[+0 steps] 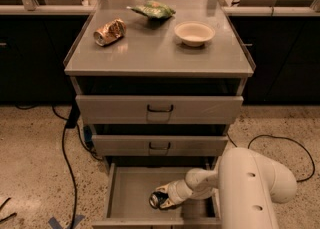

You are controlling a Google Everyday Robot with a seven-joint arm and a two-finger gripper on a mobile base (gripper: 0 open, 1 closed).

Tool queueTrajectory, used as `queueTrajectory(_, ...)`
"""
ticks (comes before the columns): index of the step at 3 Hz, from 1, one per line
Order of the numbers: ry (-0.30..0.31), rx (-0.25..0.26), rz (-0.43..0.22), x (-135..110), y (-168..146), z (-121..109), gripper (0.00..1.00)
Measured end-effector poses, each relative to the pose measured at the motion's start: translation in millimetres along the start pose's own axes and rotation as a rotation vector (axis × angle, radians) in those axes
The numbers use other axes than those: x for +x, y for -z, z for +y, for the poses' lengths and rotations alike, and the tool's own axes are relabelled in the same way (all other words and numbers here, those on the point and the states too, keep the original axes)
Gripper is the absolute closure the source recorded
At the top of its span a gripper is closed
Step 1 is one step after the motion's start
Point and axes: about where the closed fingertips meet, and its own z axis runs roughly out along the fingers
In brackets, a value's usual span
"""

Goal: Place pepsi can into bottom drawer

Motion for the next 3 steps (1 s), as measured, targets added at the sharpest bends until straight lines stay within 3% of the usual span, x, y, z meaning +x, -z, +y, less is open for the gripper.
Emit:
queueTrajectory(1,-0.024,-0.019,-0.014,17.3,-12.8,11.8,1.0)
queueTrajectory(2,-0.025,-0.021,-0.015,18.5,-13.6,12.3,1.0)
queueTrajectory(3,-0.025,-0.021,-0.015,18.4,-13.6,12.3,0.83)
